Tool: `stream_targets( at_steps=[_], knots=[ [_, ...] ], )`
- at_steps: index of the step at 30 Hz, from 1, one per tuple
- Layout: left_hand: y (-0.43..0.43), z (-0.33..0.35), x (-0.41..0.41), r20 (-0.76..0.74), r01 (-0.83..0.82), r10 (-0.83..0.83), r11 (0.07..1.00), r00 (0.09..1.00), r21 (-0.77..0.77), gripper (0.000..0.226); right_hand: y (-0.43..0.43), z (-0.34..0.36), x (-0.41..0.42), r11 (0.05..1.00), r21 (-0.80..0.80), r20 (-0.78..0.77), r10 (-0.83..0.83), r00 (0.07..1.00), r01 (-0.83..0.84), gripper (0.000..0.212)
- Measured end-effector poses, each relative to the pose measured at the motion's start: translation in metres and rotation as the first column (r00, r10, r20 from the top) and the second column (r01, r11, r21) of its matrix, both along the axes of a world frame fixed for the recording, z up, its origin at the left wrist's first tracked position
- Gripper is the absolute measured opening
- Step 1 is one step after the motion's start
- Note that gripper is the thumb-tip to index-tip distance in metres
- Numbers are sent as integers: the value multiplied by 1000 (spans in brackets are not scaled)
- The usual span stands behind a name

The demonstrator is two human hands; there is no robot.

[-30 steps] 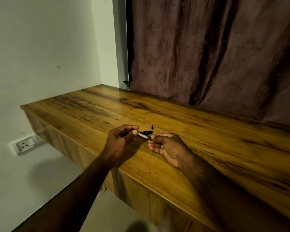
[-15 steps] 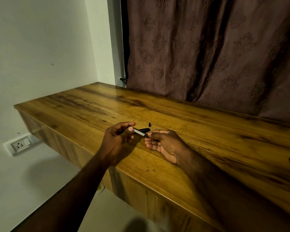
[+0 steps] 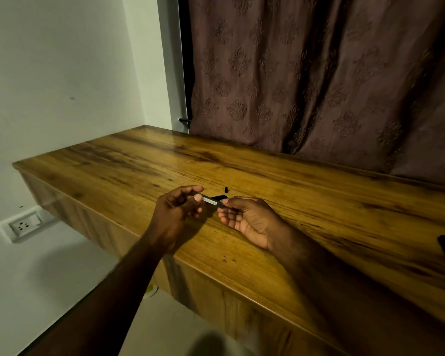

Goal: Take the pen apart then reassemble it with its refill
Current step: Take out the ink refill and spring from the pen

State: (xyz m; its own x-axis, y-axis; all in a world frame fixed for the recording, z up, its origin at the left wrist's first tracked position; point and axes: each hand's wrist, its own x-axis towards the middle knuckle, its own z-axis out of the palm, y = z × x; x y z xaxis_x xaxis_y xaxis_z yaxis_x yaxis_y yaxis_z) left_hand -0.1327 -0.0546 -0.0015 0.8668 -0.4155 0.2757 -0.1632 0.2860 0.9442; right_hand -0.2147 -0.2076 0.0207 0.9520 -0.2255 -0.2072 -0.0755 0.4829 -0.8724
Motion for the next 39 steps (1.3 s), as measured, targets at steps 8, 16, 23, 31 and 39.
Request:
stream_targets(
  at_steps=[8, 16, 23, 31, 39],
  knots=[
    [-1, 2, -4, -12, -13, 12, 999, 1000, -47, 19, 0, -2, 0, 1000, -10, 14, 12, 1000, -12, 18],
    [-2, 1, -2, 11, -10, 11, 999, 1000, -43, 19, -2, -3, 2, 1000, -16, 27, 20, 999, -20, 16],
    [-1, -1, 0, 30, -23, 24, 1000, 999, -18, 19, 0, -3, 1, 999, -32, 35, 12, 999, -10, 19],
    [-1, -1, -1, 7, -22, 21, 999, 1000, 46, 15, -1, -3, 1, 1000, -31, 49, 7, 999, -6, 15],
    [0, -1, 1, -73, -26, 25, 1000, 997, -11, 17, -3, -4, -1, 1000, -15, 65, 11, 998, -10, 22]
  ],
)
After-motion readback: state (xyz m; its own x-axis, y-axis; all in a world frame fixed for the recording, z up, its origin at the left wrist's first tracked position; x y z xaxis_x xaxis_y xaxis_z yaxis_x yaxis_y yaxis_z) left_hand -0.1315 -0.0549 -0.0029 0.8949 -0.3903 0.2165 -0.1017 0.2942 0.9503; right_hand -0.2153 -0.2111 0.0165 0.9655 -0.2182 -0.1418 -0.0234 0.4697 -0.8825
